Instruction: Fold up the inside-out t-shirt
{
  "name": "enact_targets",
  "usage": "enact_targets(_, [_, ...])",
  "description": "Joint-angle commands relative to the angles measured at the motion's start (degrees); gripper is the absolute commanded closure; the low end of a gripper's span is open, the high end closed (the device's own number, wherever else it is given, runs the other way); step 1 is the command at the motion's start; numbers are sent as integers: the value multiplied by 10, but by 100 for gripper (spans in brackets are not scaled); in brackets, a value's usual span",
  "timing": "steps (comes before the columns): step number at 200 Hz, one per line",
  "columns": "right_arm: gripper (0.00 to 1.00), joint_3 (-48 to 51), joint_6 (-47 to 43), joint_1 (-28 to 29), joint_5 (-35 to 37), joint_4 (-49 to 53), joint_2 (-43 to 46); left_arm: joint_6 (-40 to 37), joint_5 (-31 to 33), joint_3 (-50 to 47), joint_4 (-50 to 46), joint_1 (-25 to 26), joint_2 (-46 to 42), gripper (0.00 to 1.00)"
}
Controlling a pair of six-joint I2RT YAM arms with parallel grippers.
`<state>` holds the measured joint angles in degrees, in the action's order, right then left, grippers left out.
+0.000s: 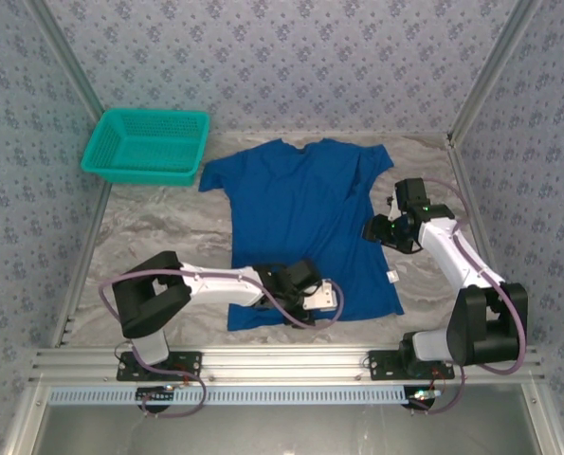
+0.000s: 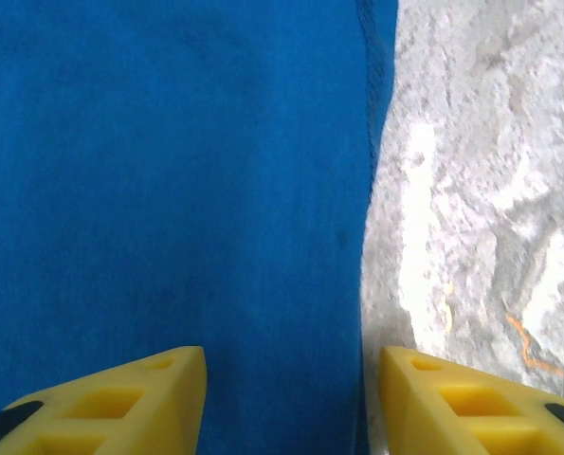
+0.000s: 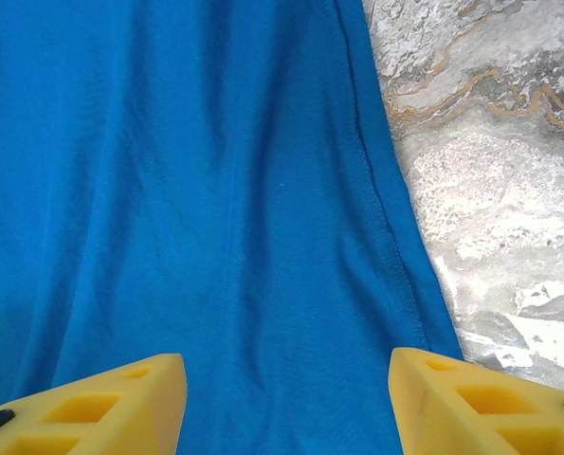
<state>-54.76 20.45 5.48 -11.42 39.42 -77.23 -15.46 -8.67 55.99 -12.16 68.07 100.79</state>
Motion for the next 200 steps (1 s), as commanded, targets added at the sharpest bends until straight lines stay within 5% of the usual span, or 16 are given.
enact_targets(1, [39, 11, -11, -3, -10, 8, 13, -3, 25, 28, 11, 5, 17, 56])
enact_targets(128, [39, 21, -16, -3, -6, 22, 33, 30, -15, 65, -18, -17, 27, 92])
enact_targets(200, [39, 3, -48, 15, -2, 58, 100, 106, -67, 59, -9, -69, -30, 100])
